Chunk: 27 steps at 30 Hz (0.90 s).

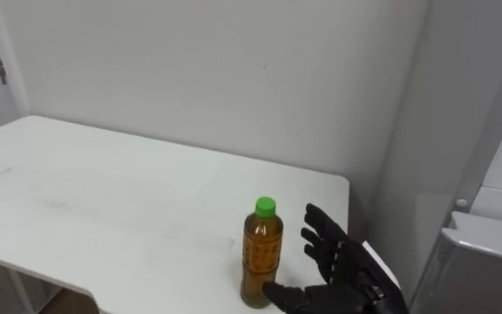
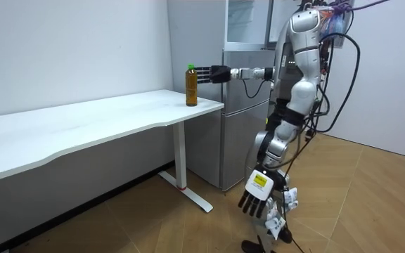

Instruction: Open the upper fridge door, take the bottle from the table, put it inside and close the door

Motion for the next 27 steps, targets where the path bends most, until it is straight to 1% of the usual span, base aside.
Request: perform_keyframes --at_steps 4,6,8,11,12,14,18,21,25,27 --pt "-0.38 -1.71 -0.20 0.02 2.29 2.20 -0.15 0.00 0.21 0.08 -0.93 -0.01 0.02 0.69 0.02 0.00 -0.04 0.35 -0.08 0.15 -0.54 -0.79 0.26 -0.55 0.49 -0.90 -0.17 0.06 -0.43 0.30 0.05 0.14" --pt "-0.55 -2.60 -0.23 0.01 2.65 3.70 -0.26 0.00 0.19 1.06 -1.09 0.00 0.01 1.18 0.05 0.00 -0.06 0.55 -0.12 0.27 -1.01 -1.60 0.46 -0.65 0.73 -1.51 -0.34 0.10 -0.74 0.60 0.32 0.18" --pt "-0.56 -3.13 -0.23 0.01 4.31 4.98 -0.56 0.00 0.18 1.24 -1.37 0.00 0.00 1.21 0.25 0.00 -0.10 0.54 -0.18 0.37 -1.18 -1.77 0.63 -0.73 0.73 -2.04 -0.39 0.12 -0.96 0.75 0.35 0.14" --pt "-0.55 -4.06 -0.26 0.02 6.18 5.41 -1.34 0.00 0.18 1.26 -1.36 0.01 0.00 1.11 0.38 0.00 -0.11 0.84 -0.17 0.42 -1.25 -1.97 0.72 -1.44 0.74 -2.53 -0.38 0.25 -1.05 0.79 -0.05 0.08" --pt "-0.55 -4.52 -0.34 0.02 6.47 5.42 -1.90 0.00 0.18 1.27 -1.29 0.01 -0.16 1.14 0.47 0.00 -0.01 0.81 -0.01 0.42 -1.26 -2.11 0.72 -1.55 0.81 -2.65 -0.38 0.25 -1.02 0.79 -0.09 0.07" --pt "-0.55 -5.04 -0.64 0.01 6.51 5.45 -2.61 0.00 0.18 1.29 -1.29 0.01 -0.38 1.18 0.69 0.00 0.02 0.89 0.06 0.42 -1.30 -2.39 0.72 -1.62 0.81 -2.81 -0.38 0.29 -1.02 0.79 -0.08 0.08" --pt "-0.58 -6.35 -1.18 0.02 6.14 5.63 -4.04 0.00 0.04 1.87 -1.29 0.01 -0.45 1.22 1.64 0.00 0.25 1.10 0.46 0.43 -1.31 -2.83 0.71 -1.85 0.82 -3.26 -0.38 0.30 -0.99 0.79 -0.07 0.07" --pt "-0.59 -6.92 -1.28 0.05 5.98 7.12 -4.88 0.00 0.02 1.86 -1.31 0.01 -0.47 1.23 1.75 0.00 0.22 1.10 0.52 0.46 -1.38 -3.27 0.72 -2.19 0.99 -4.22 -0.37 0.30 -1.14 0.80 -0.07 0.09" --pt "-0.63 -8.46 -1.15 0.49 5.96 8.22 -5.37 0.00 -0.01 1.83 -1.36 0.01 -0.85 1.44 1.81 0.00 0.21 1.44 0.50 0.48 -1.37 -3.22 0.75 -2.21 1.04 -4.22 -0.37 0.32 -1.17 0.81 -0.03 0.01" --pt "-1.29 -9.40 -0.53 0.93 5.38 10.25 -5.82 0.00 -0.22 1.83 -1.47 0.01 -1.51 1.43 2.30 0.00 0.22 1.53 0.56 0.48 -1.11 -3.24 0.75 -2.26 1.24 -4.21 -0.36 0.32 -1.19 0.82 0.00 0.00"
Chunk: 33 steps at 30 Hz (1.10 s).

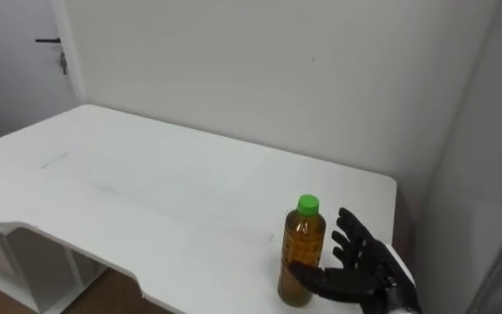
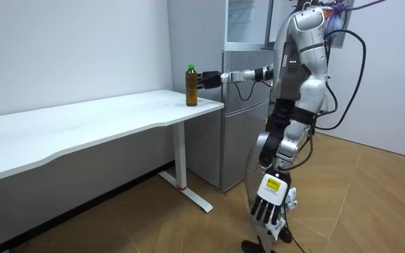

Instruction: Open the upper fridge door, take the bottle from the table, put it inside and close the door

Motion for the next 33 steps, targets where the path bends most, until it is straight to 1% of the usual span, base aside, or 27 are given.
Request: perform_keyframes --at_steps 4,6,7,8,9,12,14,15,17,18,21,27,28,33 --pt "-0.19 -2.75 0.50 1.31 -3.94 4.04 -1.33 0.00 -0.25 0.00 -0.04 -0.01 -1.38 0.00 0.46 0.00 -0.02 0.16 0.28 0.01 -0.03 -0.16 0.01 -0.11 0.11 -0.43 0.02 0.14 -0.06 0.01 0.02 0.01" --pt "-0.20 -4.89 0.58 1.29 -5.58 4.75 -1.77 0.00 -0.46 0.00 -0.05 -0.02 -2.29 -0.02 0.70 0.00 -0.01 0.71 0.88 0.08 -0.07 -0.34 0.11 -0.06 0.09 -0.85 0.01 0.64 -0.23 0.02 -0.06 0.04" --pt "-0.21 -5.42 0.59 1.29 -6.21 5.24 -2.09 0.00 -0.52 0.05 -0.05 -0.02 -2.29 -0.05 0.79 0.00 -0.01 0.92 0.99 0.12 -0.09 -0.39 0.14 -0.06 0.09 -0.94 0.01 0.73 -0.27 0.02 -0.08 0.04" --pt "-0.23 -6.57 0.60 1.26 -7.06 6.54 -2.79 0.00 -0.53 0.05 -0.07 -0.02 -2.28 -0.12 0.99 0.00 -0.03 1.42 1.09 0.19 -0.17 -0.58 0.16 -0.11 0.08 -1.14 0.01 0.74 -0.31 0.03 -0.07 0.12" --pt "-0.26 -7.57 0.60 1.23 -8.25 8.05 -3.73 0.00 -0.53 0.04 -0.05 -0.02 -2.27 -0.14 1.14 0.00 -0.03 1.54 1.08 0.35 -0.67 -1.01 0.18 -0.29 0.08 -1.56 0.00 0.75 -0.41 0.03 -0.05 0.16" --pt "-0.37 -10.02 0.64 1.26 -8.38 12.27 -6.52 0.00 -0.58 -0.02 -0.04 -0.01 -2.35 -0.35 1.54 0.00 -0.06 1.80 1.02 0.89 -0.96 -1.78 0.36 -1.02 0.03 -2.25 -0.03 0.74 -0.71 0.09 -0.31 0.20" --pt "-0.37 -11.30 0.64 1.27 -8.37 13.13 -7.14 0.00 -0.56 -0.02 -0.04 -0.01 -2.34 -0.35 1.55 0.00 -0.07 2.20 0.93 1.10 -1.11 -2.22 0.44 -1.61 0.11 -2.83 -0.04 0.74 -0.87 0.11 -0.58 0.16" --pt "-0.37 -12.30 0.64 1.27 -8.24 13.13 -7.19 0.00 -0.51 -0.05 -0.09 -0.01 -2.37 -0.38 1.64 0.00 -0.17 2.48 0.77 1.26 -1.42 -2.53 0.47 -2.20 0.19 -3.15 -0.05 0.79 -0.94 0.14 -0.98 0.14" --pt "-0.37 -13.89 0.64 1.26 -8.13 13.40 -7.33 0.00 -0.51 -0.07 -0.26 -0.01 -2.65 -0.37 1.97 0.00 -0.10 2.93 0.65 1.46 -1.74 -3.06 0.52 -2.61 0.27 -3.39 -0.04 0.80 -0.92 0.22 -1.25 0.14" --pt "-0.37 -14.87 0.63 1.24 -8.13 13.68 -7.38 0.00 -0.51 -0.06 -0.39 -0.01 -2.79 -0.36 2.06 0.00 -0.14 3.08 0.59 1.53 -1.86 -3.29 0.60 -2.94 0.40 -3.70 -0.07 0.79 -0.98 0.33 -1.37 0.17" --pt "-0.37 -16.72 0.64 1.26 -8.06 15.59 -8.03 0.00 -0.43 -0.06 -0.43 -0.01 -2.79 -0.37 2.06 0.00 -0.12 3.34 0.35 1.63 -2.00 -3.47 0.70 -3.34 0.41 -4.57 -0.14 0.73 -1.35 0.53 -1.44 0.14" --pt "-0.38 -20.35 0.59 1.23 -7.74 17.04 -8.29 0.00 -0.40 -0.13 -0.71 0.00 -2.88 -0.14 2.11 0.00 -0.17 4.64 0.08 1.76 -2.24 -3.57 0.92 -3.45 0.63 -4.82 -0.39 0.88 -1.80 0.98 -1.53 0.04" --pt "-0.38 -20.72 0.57 1.23 -7.73 17.21 -8.49 0.00 -0.40 -0.09 -1.06 0.00 -2.88 0.04 2.16 0.00 -0.15 4.69 0.02 1.78 -2.63 -3.61 0.96 -3.48 0.63 -4.88 -0.41 0.92 -1.82 1.03 -1.53 0.05" --pt "-0.38 -21.12 -0.09 1.23 -7.57 17.41 -9.01 0.00 -0.26 -0.41 -3.34 0.00 -2.86 0.01 2.19 0.00 -0.10 4.64 -0.20 1.84 -2.78 -4.59 1.06 -5.03 1.02 -5.61 -0.45 1.73 -1.85 1.11 -2.59 0.11"
